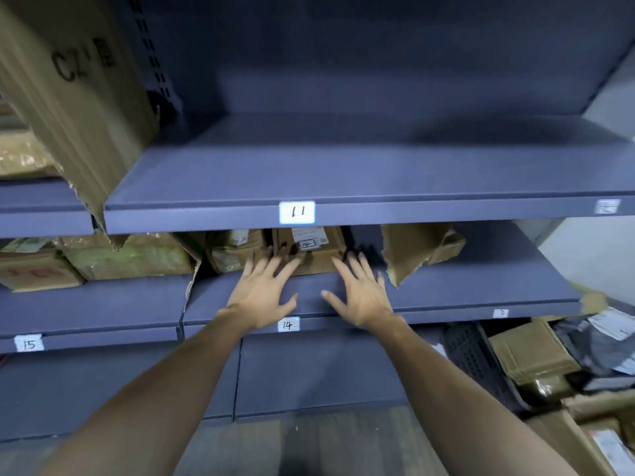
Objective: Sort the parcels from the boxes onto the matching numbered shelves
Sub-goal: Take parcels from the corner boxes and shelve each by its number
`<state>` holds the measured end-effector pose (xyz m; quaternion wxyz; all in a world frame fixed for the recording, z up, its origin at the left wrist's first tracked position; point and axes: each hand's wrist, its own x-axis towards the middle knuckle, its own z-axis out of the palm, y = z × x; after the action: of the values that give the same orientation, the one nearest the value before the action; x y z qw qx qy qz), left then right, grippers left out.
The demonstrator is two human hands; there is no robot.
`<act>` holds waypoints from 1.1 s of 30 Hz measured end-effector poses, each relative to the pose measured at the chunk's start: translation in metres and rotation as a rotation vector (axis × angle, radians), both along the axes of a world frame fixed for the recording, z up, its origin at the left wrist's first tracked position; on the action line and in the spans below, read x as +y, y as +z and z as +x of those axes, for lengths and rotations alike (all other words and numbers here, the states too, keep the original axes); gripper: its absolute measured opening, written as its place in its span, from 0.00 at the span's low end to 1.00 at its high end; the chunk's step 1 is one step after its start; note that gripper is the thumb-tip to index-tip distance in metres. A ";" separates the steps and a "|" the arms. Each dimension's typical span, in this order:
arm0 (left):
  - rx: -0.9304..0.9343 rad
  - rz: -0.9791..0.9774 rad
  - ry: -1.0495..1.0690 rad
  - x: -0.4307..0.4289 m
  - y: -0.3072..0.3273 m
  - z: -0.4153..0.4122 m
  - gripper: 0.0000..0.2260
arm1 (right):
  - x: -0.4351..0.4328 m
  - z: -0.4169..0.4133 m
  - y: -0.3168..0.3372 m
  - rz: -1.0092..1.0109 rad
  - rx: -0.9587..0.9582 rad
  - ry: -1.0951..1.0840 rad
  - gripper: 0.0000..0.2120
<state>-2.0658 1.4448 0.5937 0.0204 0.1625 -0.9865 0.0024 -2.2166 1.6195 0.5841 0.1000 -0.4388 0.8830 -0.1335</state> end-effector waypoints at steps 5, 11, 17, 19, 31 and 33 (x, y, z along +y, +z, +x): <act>-0.092 0.044 -0.174 0.039 0.015 -0.014 0.40 | 0.060 0.014 0.025 0.077 -0.061 -0.084 0.36; -0.240 0.103 -0.382 0.104 0.038 -0.036 0.43 | 0.147 0.032 0.048 0.093 -0.098 -0.304 0.36; -0.265 0.089 -0.615 0.173 0.050 -0.074 0.43 | 0.234 0.042 0.064 0.117 -0.105 -0.517 0.43; -0.264 0.087 -0.686 0.198 0.055 -0.088 0.42 | 0.263 0.043 0.067 0.129 -0.095 -0.566 0.40; -0.221 0.064 -1.006 0.385 0.095 -0.178 0.39 | 0.452 0.013 0.088 0.147 -0.092 -0.767 0.36; -0.208 0.056 -1.048 0.418 0.096 -0.193 0.39 | 0.486 0.007 0.088 0.160 -0.087 -0.791 0.35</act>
<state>-2.2583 1.8630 0.6901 -0.0835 -0.3527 -0.9318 -0.0182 -2.2092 2.1052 0.6722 0.1120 -0.0502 0.9862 -0.1111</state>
